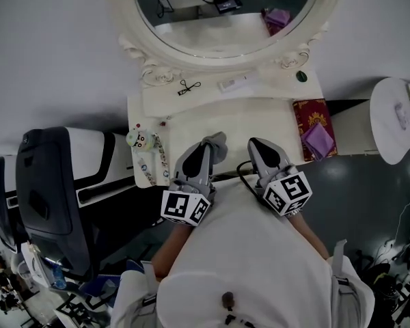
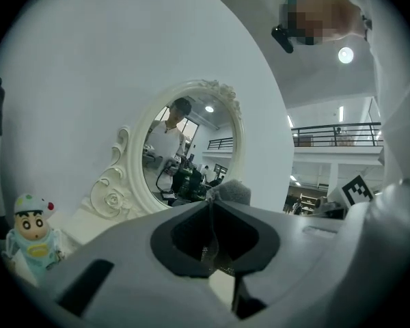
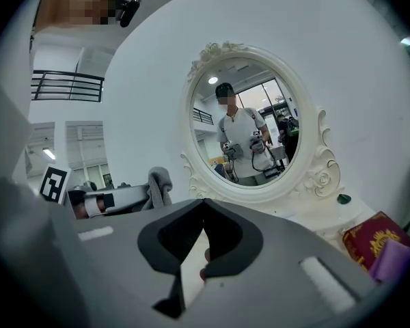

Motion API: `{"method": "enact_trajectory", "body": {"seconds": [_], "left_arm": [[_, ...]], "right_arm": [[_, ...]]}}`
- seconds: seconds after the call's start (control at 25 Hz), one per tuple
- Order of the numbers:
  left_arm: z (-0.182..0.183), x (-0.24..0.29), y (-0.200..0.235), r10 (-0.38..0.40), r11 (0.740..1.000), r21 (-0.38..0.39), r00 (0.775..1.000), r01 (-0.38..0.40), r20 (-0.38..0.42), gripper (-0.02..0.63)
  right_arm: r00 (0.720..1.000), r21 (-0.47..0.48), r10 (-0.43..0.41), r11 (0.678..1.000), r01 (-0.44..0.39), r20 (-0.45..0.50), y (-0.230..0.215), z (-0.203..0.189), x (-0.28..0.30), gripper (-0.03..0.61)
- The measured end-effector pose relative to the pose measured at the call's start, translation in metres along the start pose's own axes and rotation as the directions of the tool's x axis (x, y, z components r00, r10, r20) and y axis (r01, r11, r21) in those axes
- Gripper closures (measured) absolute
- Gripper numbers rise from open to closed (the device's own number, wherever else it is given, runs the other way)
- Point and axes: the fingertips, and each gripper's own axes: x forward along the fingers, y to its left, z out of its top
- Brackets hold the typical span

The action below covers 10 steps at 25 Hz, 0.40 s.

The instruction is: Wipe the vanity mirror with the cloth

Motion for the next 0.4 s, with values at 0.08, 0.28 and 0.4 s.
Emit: {"method": "enact_trajectory", "body": {"seconds": [0.08,0.28,0.4], "left_arm": [[-0.002,0.004,-0.001,-0.013,1.0,-0.005,1.0,0.013,-0.011,0.592],[-0.006,-0.002,0.009,0.022,0.999,-0.027,1.0,-0.022,-0.018,0.592],[-0.011,-0.021,0.022,0.086,0.994,-0.061,0.996,-0.088,-0.032,0.592]], "right_arm": [[1.0,0.005,-0.016,1.0,0.016,0.001,-0.004,0.0,-0.001,0.571],[0.999,0.044,-0.046,0.998,0.047,-0.007,-0.009,-0.006,-0.002,0.571],[0.999,0.063,-0.01,0.998,0.013,-0.048,0.003,-0.02,0.004,0.571]]}}
